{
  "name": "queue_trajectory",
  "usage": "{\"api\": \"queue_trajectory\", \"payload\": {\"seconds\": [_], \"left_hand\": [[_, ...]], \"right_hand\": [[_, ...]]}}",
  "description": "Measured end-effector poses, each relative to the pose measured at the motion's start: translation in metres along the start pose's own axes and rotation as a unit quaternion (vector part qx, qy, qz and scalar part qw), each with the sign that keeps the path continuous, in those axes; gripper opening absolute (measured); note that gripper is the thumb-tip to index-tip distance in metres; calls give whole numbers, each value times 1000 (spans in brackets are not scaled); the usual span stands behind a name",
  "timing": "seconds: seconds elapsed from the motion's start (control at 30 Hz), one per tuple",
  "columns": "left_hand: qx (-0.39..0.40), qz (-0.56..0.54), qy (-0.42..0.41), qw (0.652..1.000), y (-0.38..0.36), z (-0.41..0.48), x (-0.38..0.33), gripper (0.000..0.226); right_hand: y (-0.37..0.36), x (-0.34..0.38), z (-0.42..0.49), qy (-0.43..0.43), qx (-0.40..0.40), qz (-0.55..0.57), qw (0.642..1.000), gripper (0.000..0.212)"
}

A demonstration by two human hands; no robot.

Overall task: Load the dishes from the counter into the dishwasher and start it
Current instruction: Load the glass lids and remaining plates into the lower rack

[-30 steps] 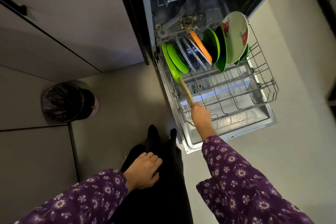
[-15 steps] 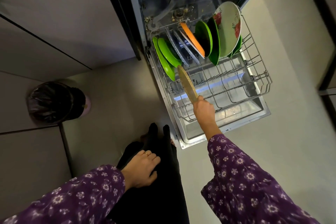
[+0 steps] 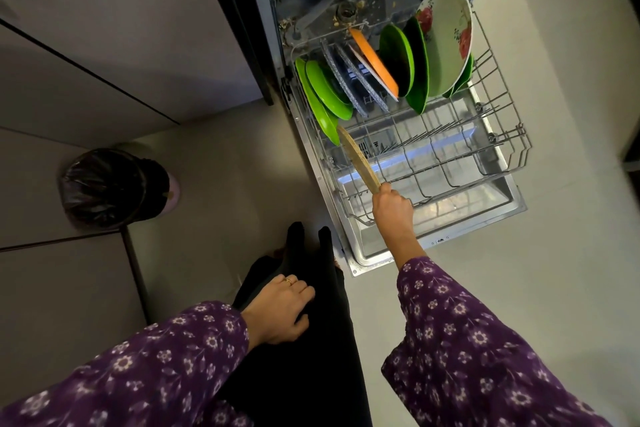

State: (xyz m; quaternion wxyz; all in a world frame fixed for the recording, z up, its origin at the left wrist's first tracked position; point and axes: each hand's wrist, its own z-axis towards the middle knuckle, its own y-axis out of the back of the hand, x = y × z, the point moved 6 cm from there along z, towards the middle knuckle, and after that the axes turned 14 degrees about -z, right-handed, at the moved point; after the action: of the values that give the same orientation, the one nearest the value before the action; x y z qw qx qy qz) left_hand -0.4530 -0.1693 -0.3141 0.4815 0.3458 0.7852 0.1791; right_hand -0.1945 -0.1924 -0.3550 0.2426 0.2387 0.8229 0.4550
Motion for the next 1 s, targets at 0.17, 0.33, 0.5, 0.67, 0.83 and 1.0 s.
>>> {"api": "queue_trajectory", "payload": {"seconds": [0.17,0.33,0.5,0.67,0.83,1.0], "left_hand": [[3,-2,4,1000,-1,0,2,39],[6,-12,13,1000,-1,0,6,42],[-1,-7,12,1000,1,0,10,42],[14,16,16,1000,5,-7,10,41],[35,64,22,997,17,-25,2,38],[-11,102,64,993,52,-66,6,30]], "right_hand": [[-8,14,3,1,32,8,999,23],[-23,14,19,-40,75,63,994,22],[-47,4,9,-63,133,90,985,23],[-35,3,2,-83,163,132,974,31],[6,7,-16,-77,134,139,978,41],[83,33,-42,-28,60,175,982,35]]}}
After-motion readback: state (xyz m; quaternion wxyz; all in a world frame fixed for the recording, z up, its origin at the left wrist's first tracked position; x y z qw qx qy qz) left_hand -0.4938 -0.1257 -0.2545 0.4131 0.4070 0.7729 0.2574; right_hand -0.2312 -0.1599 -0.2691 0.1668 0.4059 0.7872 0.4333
